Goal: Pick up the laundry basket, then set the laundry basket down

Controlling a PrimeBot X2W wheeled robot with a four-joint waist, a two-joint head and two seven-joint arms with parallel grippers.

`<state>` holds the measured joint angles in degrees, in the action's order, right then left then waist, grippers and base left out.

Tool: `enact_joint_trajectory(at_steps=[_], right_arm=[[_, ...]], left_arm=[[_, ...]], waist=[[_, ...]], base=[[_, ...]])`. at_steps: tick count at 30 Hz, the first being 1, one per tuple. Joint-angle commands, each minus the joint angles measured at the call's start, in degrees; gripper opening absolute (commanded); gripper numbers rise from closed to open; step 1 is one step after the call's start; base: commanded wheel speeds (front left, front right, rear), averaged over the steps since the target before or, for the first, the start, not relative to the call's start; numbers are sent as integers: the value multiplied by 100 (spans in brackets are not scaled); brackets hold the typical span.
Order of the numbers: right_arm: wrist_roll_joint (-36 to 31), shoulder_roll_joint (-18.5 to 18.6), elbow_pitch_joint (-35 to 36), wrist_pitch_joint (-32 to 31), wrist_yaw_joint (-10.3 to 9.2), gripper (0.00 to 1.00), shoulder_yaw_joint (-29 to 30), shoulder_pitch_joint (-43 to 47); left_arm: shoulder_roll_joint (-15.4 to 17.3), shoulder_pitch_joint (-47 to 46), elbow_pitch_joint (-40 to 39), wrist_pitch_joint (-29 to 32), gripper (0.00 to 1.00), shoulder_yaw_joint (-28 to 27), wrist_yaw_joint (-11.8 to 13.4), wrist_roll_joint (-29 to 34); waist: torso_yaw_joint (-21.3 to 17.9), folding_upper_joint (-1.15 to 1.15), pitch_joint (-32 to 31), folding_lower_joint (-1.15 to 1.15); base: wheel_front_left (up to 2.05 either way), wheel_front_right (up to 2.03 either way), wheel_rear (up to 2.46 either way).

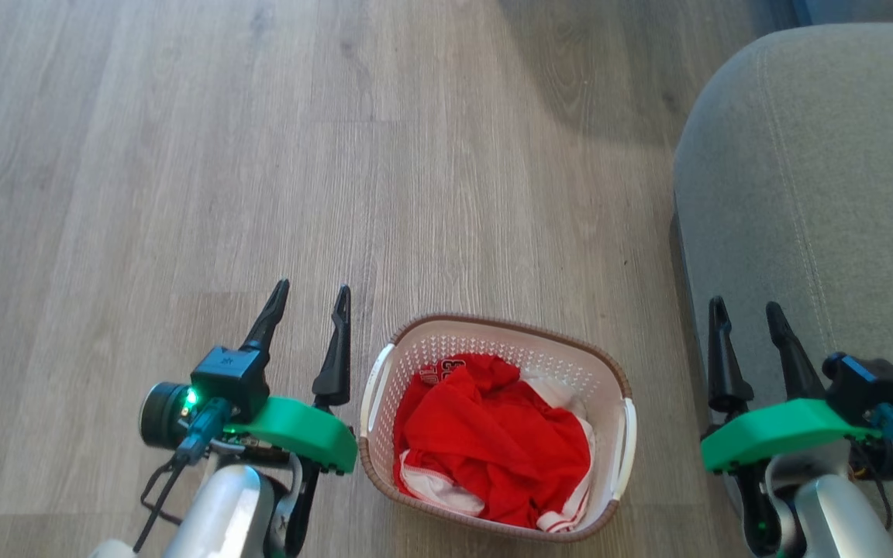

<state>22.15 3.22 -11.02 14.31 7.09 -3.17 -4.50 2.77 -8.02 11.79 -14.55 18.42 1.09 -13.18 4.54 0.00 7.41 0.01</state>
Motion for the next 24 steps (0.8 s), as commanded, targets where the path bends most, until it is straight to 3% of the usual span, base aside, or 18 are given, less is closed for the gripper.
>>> enact_joint_trajectory(at_steps=[1, 8, 24], right_arm=[[-54, -33, 214, 69, 40, 100, -82, -3], [12, -34, 318, 69, 40, 100, -60, 156], [49, -34, 379, 69, 40, 100, -124, 180]], left_arm=[[11, -95, -196, -45, 100, -182, 46, 36], [11, 59, -233, -45, 100, -220, -52, -45], [11, 137, -319, -45, 100, -259, -11, -135]], waist=[[22, 0, -43, -1], [45, 0, -197, -1], [37, 0, -237, -1]], base=[[0, 0, 0], [0, 0, 0], [0, 0, 0]])
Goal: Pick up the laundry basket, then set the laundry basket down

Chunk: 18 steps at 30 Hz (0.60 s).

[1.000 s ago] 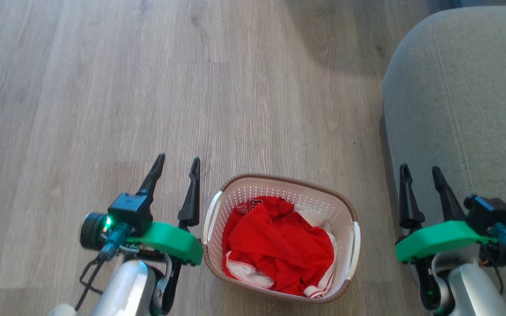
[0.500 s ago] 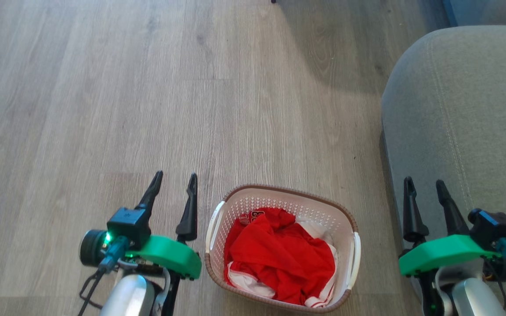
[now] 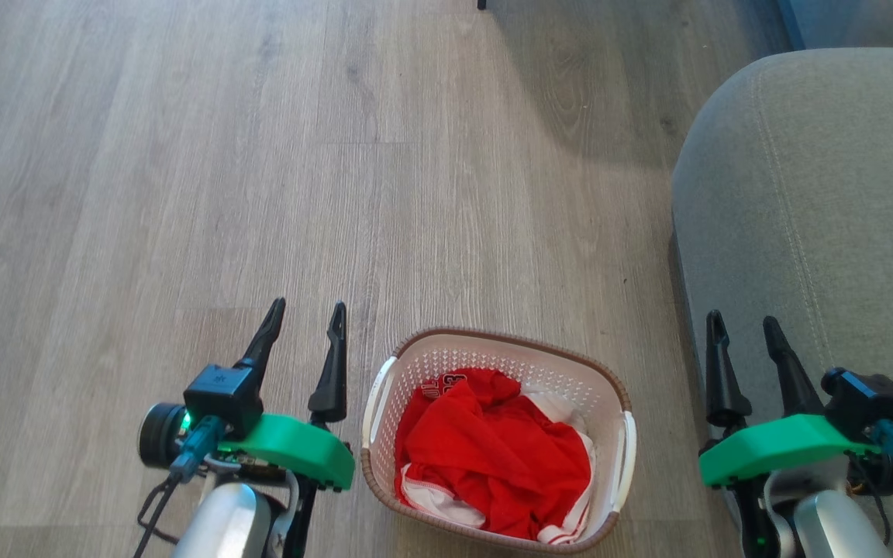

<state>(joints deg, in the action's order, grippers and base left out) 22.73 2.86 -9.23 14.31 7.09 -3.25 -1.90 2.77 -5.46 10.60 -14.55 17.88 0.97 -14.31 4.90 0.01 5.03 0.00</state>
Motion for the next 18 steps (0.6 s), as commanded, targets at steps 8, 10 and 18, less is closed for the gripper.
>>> enact_joint_trajectory(at_steps=[8, 10, 18], right_arm=[[-2, 2, 197, 69, 40, 100, -134, -77], [-2, 2, 199, 69, 40, 100, -136, -77], [10, 2, 207, 69, 40, 100, -140, -71]], left_arm=[[11, -96, -227, -45, 100, -218, -4, -59], [11, -89, -228, -45, 100, -226, -13, -71], [10, -79, -218, -45, 100, -237, -6, -72]], waist=[[-2, -1, -16, 0], [-5, -1, -26, 0], [-16, -1, -53, 0]], base=[[0, 0, 0], [0, 0, 0], [0, 0, 0]])
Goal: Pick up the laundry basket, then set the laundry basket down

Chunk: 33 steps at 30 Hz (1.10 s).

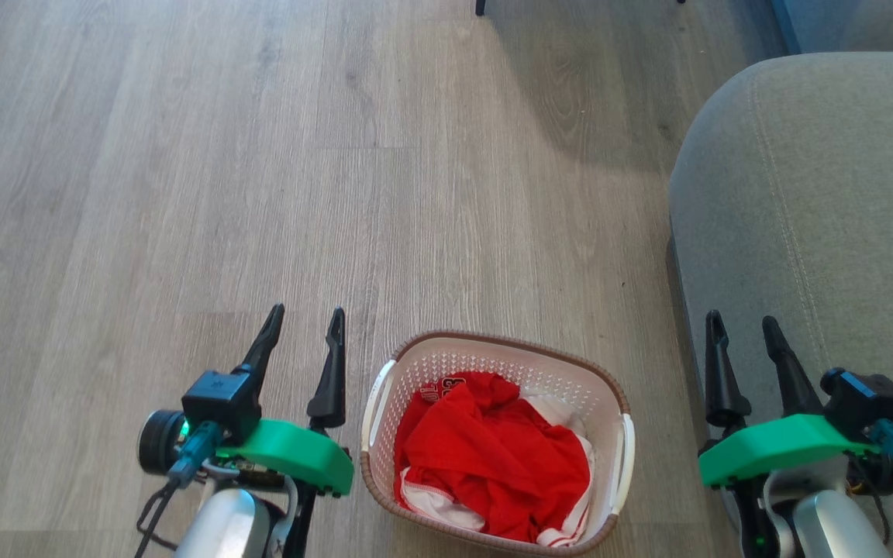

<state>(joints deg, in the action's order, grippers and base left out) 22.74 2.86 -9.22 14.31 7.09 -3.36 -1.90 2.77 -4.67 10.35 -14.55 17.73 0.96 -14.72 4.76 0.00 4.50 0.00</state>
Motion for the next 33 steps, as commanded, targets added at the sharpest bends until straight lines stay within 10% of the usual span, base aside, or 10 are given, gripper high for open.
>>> enact_joint_trajectory(at_steps=[1, 6, 7, 33], right_arm=[[12, 2, 206, 69, 40, 100, -132, -75], [16, 2, 197, 69, 40, 100, -151, -78], [0, 0, 1, 0, 0, 0, -19, 0], [1215, 64, -408, -284, 7, 0, 25, 8]], left_arm=[[10, -160, -194, -45, 100, -227, -8, -33], [10, -151, -181, -45, 100, -239, -61, -104], [0, 0, 2, 0, 0, -14, -62, -107], [81, 128, 388, 289, 0, -271, -195, -1460]], waist=[[-2, 0, -1, 0], [-4, 0, -13, 0], [-4, 0, -13, 0], [-84, 0, -85, 0]], base=[[0, 0, 0], [0, 0, 0], [0, 0, 0], [0, 0, 0]])
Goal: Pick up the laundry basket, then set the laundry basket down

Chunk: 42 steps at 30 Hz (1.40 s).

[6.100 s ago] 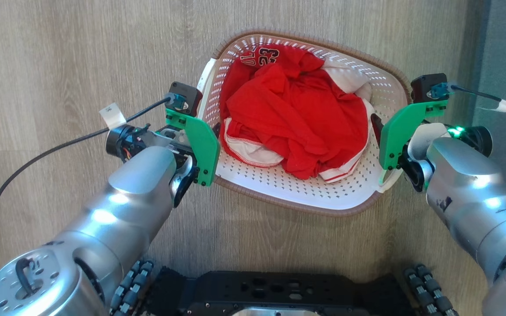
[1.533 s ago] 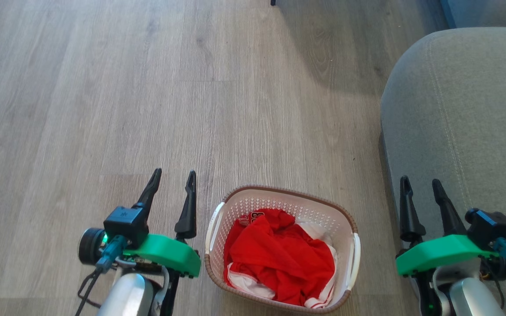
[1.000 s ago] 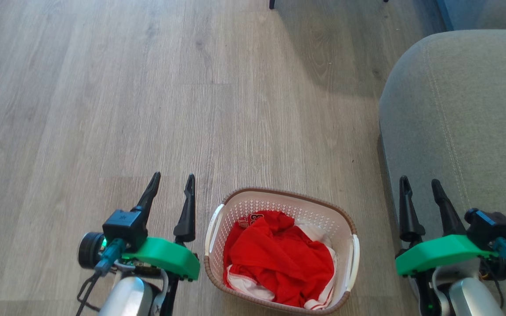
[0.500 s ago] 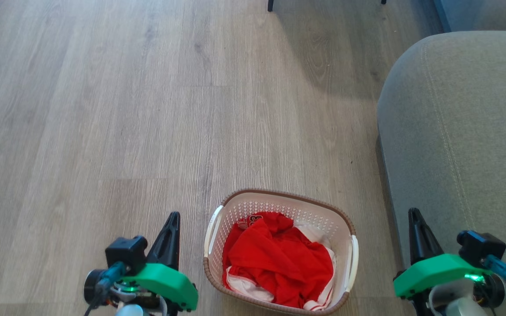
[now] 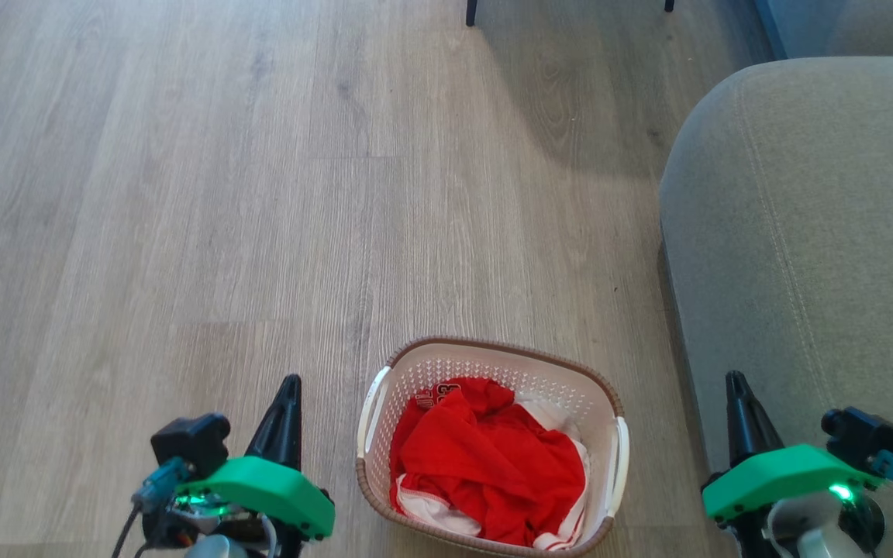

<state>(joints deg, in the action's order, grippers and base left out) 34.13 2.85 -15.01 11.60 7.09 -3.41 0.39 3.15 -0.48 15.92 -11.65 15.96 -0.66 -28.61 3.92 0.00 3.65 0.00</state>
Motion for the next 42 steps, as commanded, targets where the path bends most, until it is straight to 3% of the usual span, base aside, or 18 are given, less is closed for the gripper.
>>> enact_joint_trajectory(at_steps=[1, 42], right_arm=[[134, 67, 170, -27, 7, 0, 36, -225], [2474, 125, 150, -639, 20, 0, 299, -386]], left_arm=[[47, -295, -168, 12, 0, -109, -39, -135], [126, -393, -188, 604, 0, -806, -294, -2721]], waist=[[-4, 0, -3, 0], [-157, 0, -139, 0]], base=[[0, 0, 0], [0, 0, 0]])
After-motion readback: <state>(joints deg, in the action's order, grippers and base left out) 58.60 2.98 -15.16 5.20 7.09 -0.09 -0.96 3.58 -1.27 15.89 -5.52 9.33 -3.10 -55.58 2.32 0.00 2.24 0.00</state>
